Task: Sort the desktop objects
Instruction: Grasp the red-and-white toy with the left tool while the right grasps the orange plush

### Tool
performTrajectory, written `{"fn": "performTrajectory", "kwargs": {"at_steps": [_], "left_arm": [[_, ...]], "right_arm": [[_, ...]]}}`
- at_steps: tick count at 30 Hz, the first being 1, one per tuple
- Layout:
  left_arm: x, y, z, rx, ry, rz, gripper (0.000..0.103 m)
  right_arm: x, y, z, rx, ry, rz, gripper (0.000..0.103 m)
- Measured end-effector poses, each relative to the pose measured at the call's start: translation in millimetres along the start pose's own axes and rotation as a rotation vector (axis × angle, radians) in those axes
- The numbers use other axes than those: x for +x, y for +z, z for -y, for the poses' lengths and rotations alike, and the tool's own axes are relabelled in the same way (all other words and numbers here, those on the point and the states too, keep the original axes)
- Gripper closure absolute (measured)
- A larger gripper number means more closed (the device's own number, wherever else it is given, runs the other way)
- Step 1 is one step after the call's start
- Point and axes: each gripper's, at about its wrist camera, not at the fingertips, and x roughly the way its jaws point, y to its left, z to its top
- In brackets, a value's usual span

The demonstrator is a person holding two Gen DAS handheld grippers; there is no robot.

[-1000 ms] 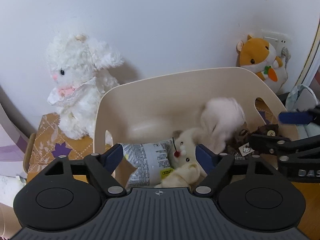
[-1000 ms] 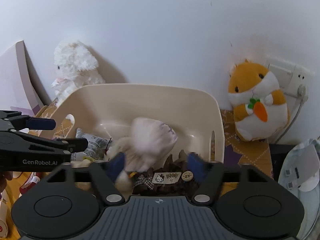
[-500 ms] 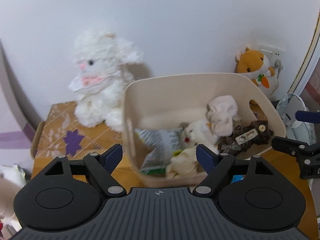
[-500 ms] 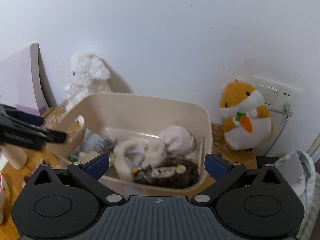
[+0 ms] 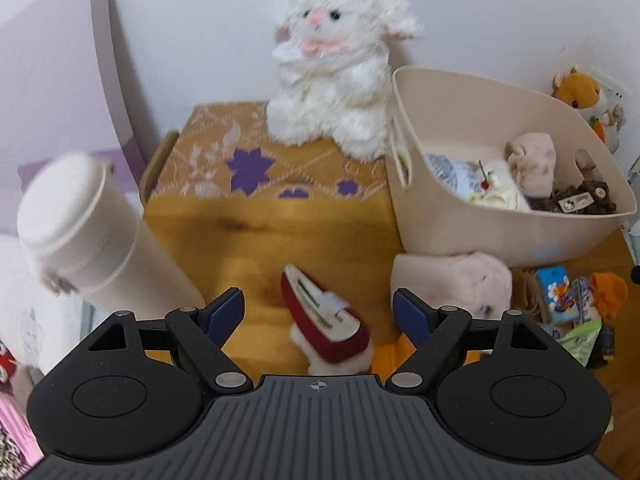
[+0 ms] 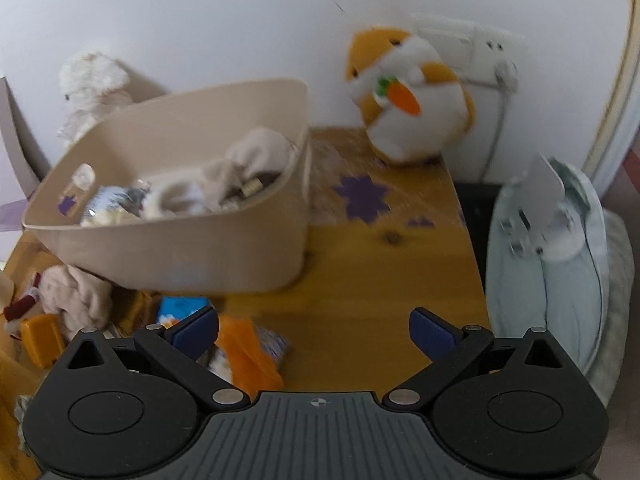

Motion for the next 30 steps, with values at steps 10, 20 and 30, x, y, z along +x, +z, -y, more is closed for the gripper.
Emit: {"fn": "performTrajectory", "kwargs": {"at_steps": [10,20,30], "left_arm": [[34.6,-6.4,-7.9,-0.093,-0.045,-0.071,0.02],[62.2,-8.0,0.4,-0.092,-0.053,-0.133,0.02],[84.5,-15.2,-10.3,-0.184,-0.061,-0.2,0.038]], "right_arm": [[13.8,-14.6,-6.2,-0.014,0.005,-0.041,0.0],[24.5,-9.5,-24.8,-0.106,-0.004,-0.032,0.004],[30.3,-12.5,-33.6,-0.133,0.03,-0.046,0.02]]}}
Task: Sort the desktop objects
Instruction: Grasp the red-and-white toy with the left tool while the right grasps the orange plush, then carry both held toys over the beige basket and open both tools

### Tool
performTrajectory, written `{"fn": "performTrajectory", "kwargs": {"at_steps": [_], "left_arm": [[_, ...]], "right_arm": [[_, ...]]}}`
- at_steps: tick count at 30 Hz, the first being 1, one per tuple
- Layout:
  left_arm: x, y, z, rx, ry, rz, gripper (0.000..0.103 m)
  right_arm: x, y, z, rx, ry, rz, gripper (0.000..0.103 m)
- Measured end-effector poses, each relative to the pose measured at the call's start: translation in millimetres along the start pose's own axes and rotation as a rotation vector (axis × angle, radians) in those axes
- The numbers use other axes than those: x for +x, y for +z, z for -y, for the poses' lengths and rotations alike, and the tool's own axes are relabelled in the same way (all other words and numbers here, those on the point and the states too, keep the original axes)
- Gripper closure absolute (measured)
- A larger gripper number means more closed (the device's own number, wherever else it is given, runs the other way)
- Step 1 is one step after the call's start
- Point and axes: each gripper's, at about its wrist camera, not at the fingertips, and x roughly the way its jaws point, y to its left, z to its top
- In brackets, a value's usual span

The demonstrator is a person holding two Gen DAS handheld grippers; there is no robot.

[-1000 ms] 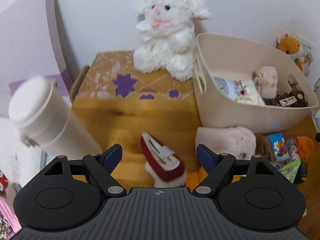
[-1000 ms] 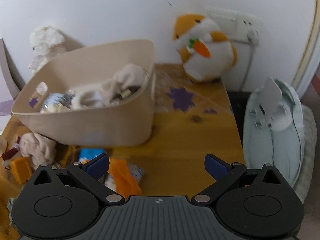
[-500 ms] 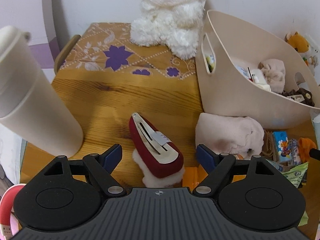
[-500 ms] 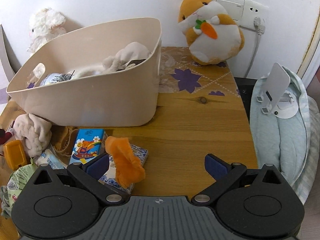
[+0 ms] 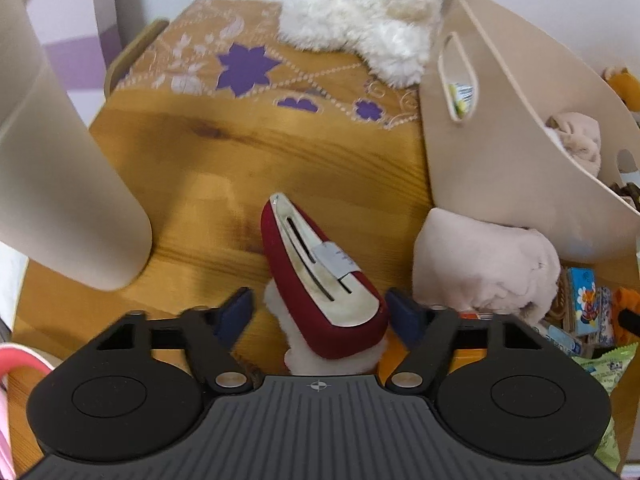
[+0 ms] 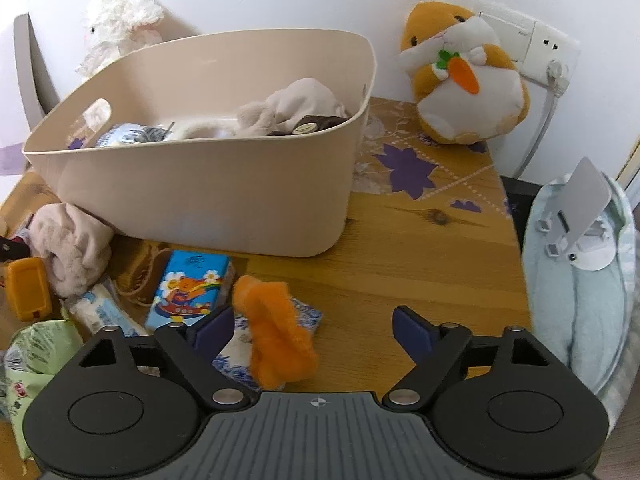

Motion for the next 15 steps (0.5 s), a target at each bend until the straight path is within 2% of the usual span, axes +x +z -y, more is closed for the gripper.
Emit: {"fn": "performTrajectory", "kwargs": {"at_steps": [3,7,10,15], "left_arm": [[0.6,0.6,-0.4,-0.003,-0.011,0.006,0.044],[0.1,-0.6,1.7,0.013,-0.007,0.011,0.049],[-0.8,-3.5,1.9,0.021,0.0,0.011,0.053],[-6.1,-6.8,0.5,0.023,-0.005,0.011,0.059]], "right_arm": [[0.2,-0.2,-2.9,-0.03,-0.002,-0.007,0.035],[1.0,-0.4,-3.2,-0.049,0.022,-0.018,0.067],[-0.2,-2.4,-4.4,-0.053,0.04,-0.017,0.086],[-4.8,-5.5,-5.8,-0.049,0.058,-0.012,0.09]]}}
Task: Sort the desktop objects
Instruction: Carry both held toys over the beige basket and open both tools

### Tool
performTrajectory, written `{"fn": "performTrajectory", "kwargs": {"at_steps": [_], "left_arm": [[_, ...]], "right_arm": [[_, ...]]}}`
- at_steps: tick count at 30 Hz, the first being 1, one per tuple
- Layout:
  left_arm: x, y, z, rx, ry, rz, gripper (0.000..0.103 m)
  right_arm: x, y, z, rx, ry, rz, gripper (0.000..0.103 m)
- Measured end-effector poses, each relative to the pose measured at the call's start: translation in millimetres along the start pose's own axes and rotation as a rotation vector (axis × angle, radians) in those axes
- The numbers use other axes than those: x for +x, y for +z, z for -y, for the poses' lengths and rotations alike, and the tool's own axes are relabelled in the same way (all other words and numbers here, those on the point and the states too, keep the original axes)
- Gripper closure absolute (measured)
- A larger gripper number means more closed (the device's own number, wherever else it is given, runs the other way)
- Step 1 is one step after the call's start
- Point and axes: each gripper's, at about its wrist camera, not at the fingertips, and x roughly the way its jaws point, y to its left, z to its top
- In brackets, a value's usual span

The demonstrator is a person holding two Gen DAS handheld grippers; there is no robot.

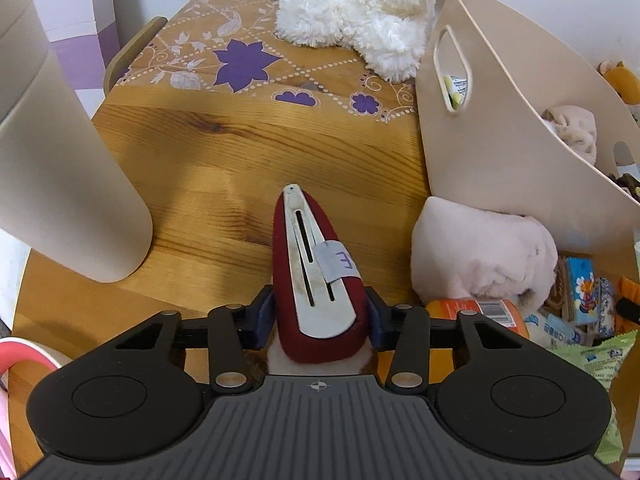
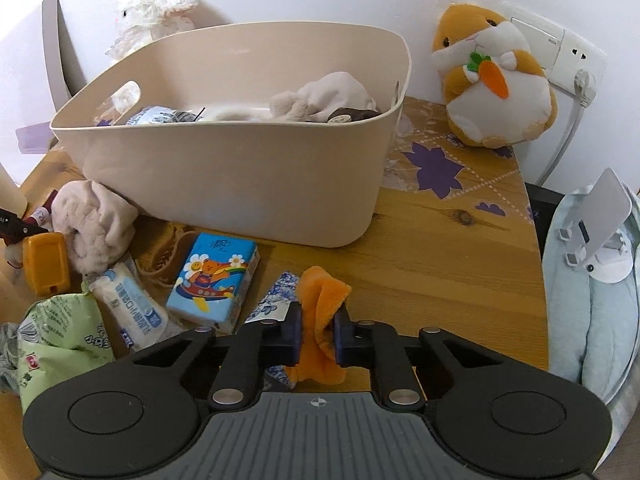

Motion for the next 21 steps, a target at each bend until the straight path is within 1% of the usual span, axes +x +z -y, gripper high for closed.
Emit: {"fn": "performTrajectory", "kwargs": {"at_steps": [3,9,16,21], "left_arm": [[-4.6,-3.3,-0.4,0.009,-0.013,-0.002,0.059],[-16.4,-12.0,-0.5,0.044,-0.002,0.024,0.06],[-33.6,-12.2,-3.4,0.031,-0.01,0.064,0.06],[-47.2,-9.6,4.5,0.04,-0.029,0.098,0.06]], "right_arm": [[-6.9,-2.2,0.2,0.002,0.009,0.009,0.09],[-20.7,-5.9,3.9,-0.005,0.01,0.026,0.091],[-37.0,-4.9,9.9,-0.016,0.023,0.06,0.091],[-46.4,2.1,10.5,-0.03,0.029,0.084,0.091]]}}
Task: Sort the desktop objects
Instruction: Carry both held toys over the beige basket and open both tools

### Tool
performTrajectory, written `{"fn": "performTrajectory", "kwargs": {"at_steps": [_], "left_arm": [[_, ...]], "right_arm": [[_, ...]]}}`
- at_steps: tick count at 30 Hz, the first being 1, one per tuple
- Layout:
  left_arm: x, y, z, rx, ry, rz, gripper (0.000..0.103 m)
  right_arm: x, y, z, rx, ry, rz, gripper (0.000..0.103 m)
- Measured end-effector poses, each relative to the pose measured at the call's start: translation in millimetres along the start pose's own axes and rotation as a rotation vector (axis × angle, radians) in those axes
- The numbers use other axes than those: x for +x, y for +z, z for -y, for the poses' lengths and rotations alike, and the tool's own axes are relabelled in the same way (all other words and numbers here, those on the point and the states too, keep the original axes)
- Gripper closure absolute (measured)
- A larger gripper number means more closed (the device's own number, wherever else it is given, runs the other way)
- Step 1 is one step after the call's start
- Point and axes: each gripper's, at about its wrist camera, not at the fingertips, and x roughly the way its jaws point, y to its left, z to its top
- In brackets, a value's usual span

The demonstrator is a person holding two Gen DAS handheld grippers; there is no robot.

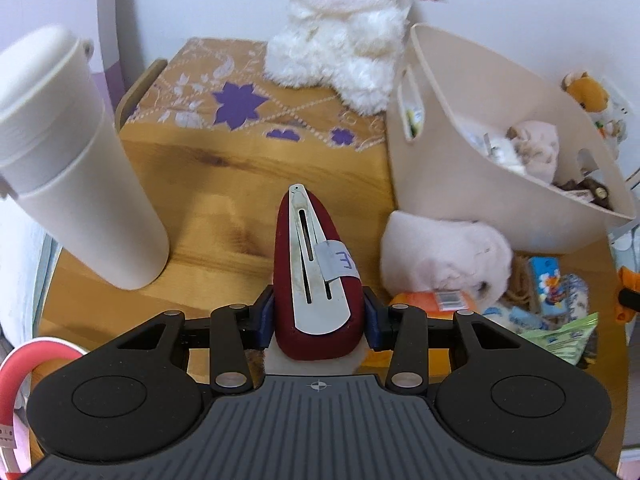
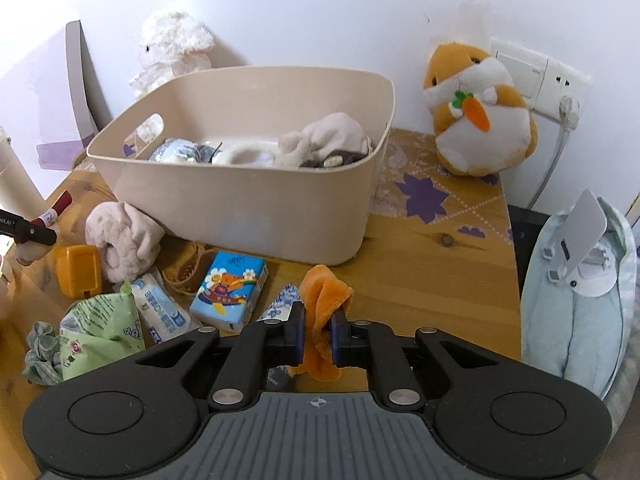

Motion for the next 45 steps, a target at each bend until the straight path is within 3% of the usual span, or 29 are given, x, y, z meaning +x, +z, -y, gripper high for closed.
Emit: {"fn": "performTrajectory", "kwargs": {"at_steps": [8,21,26,33,45], "left_arm": [[-19.6,12.0,20.6,0.028,-0.034,0.052,0.06],[-45.0,57.6,59.1,0.073,-0.079,0.188,0.06],[-41.8,73.1,80.3,0.086,-0.106,0.212,0.06],[-21.2,89.4,125.3,0.146,-0.134,0.23,0.06],[40.0,89.4,166.3,0.259,-0.05,0.172,0.06]], "right_arm": [[-21.2,19.2,-4.0,-0.113,0.026,0.059,0.091],[-39.0,61.6,-7.0,-0.255,0.021,0.174,0.091],[-33.4,76.5,-6.0,-0.24,0.019,0.2,0.09],[-9.8,94.7,-3.3,-0.124,0.0,0.214,0.09],[46.4,119.4,-29.1,-0.017,-0.017,0.197,0.091]]}}
